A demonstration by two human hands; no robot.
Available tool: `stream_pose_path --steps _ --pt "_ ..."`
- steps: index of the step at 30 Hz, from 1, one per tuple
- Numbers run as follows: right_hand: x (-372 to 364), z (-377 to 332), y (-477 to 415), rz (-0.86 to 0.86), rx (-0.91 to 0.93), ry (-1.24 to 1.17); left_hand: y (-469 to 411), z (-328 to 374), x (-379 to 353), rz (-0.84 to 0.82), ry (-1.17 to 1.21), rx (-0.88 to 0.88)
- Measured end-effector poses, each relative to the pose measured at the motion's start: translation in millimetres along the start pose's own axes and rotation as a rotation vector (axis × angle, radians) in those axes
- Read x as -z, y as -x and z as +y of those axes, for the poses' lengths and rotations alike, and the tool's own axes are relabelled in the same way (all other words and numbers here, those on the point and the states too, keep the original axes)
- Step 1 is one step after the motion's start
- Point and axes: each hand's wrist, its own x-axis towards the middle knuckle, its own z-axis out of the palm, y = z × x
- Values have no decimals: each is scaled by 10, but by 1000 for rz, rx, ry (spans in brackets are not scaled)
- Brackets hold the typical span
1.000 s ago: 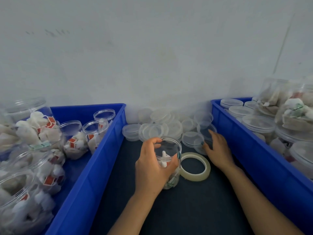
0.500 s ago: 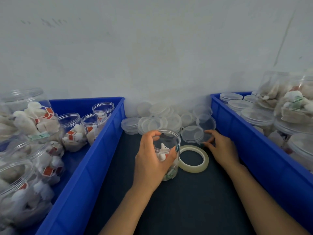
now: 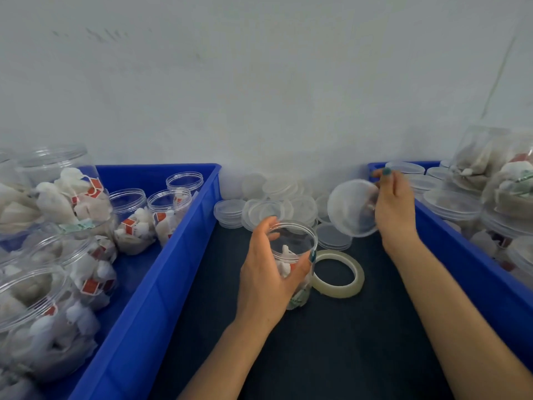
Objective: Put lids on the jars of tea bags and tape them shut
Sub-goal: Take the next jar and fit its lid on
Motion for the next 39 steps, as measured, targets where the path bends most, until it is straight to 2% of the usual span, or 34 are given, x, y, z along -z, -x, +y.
stream_pose_path --steps 2,3,5,7,10,11,14,19,23,26,28,35,39 --pt "-75 -269 115 -183 -167 -150 -5 53 29 -3 29 8" --pt "-122 -336 190 -299 -190 -125 -9 77 38 -5 53 9" --pt "-238 -360 359 -518 -129 93 -6 98 40 -7 80 1" --pt "-356 -303 497 -635 -29 339 1 94 49 -15 66 -14" --pt "-436 -148 546 -554 228 665 -3 41 57 -43 50 -28" --pt "-453 -121 553 -541 277 671 -7 22 58 -44 48 -20" --pt "-529 -78 623 -612 205 478 -9 7 48 -53 41 -15" --pt "-578 -73 700 -588 264 402 13 33 18 -20 99 -4" --pt "-478 -146 681 -761 285 346 18 52 35 49 170 53" --pt "-378 -197 671 -984 399 518 17 58 28 47 205 119" --pt "-347 -186 676 -1022 480 680 19 47 13 29 233 156" --pt "-356 -141 714 -952 586 714 -12 19 37 -90 234 227" --pt "-329 -125 695 -921 571 681 11 -133 54 -332 186 297"
